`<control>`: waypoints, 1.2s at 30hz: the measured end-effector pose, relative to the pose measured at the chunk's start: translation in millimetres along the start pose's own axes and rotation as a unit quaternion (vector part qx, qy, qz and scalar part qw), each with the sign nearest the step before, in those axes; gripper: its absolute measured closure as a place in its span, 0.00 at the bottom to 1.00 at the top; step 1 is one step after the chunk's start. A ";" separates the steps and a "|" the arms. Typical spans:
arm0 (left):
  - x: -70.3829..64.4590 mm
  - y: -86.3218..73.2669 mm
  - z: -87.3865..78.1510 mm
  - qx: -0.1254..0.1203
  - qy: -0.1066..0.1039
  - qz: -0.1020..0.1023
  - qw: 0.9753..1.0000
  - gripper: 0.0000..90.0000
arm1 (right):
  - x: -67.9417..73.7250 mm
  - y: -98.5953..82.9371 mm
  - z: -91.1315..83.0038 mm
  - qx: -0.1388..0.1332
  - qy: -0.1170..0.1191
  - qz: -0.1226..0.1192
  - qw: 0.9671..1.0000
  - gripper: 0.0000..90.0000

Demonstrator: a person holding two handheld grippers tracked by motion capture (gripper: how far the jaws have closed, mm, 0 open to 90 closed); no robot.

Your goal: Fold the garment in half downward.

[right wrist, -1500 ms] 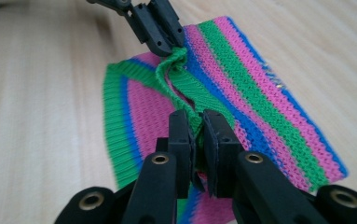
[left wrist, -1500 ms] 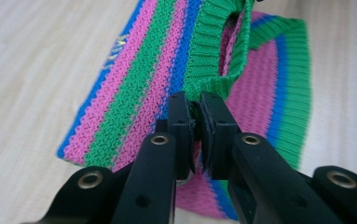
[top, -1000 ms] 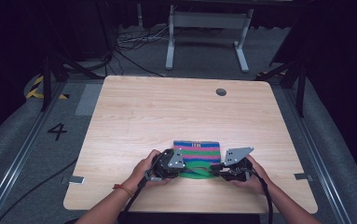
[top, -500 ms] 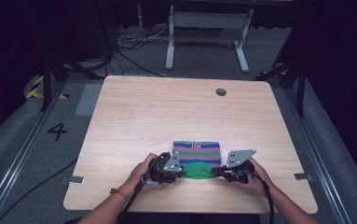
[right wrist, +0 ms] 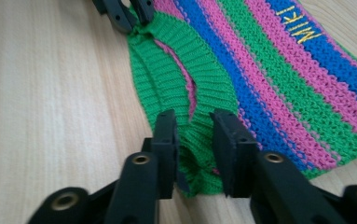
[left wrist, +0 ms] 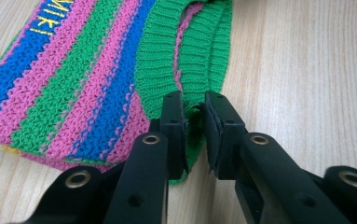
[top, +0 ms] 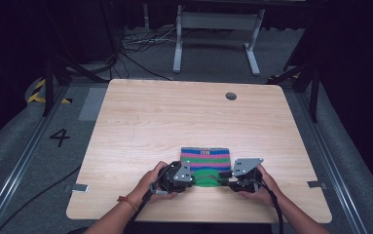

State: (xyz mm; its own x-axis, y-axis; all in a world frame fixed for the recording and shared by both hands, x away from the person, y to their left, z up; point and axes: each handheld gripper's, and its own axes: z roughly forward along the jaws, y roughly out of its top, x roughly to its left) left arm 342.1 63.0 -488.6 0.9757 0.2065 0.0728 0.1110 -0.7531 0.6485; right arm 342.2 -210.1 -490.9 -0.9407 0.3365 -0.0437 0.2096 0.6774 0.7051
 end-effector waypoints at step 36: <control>10.3 -1.4 4.8 -0.002 0.003 -0.006 1.000 0.96 | -1.0 -1.3 -2.3 0.023 -0.029 -0.030 0.999 0.90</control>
State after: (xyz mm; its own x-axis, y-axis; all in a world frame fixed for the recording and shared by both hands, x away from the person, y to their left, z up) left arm 352.9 63.3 -492.4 0.9732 0.2190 0.0695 0.1216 -0.7477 0.6528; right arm 342.3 -212.8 -490.1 -0.9349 0.3317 -0.1266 0.1672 0.7260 0.6671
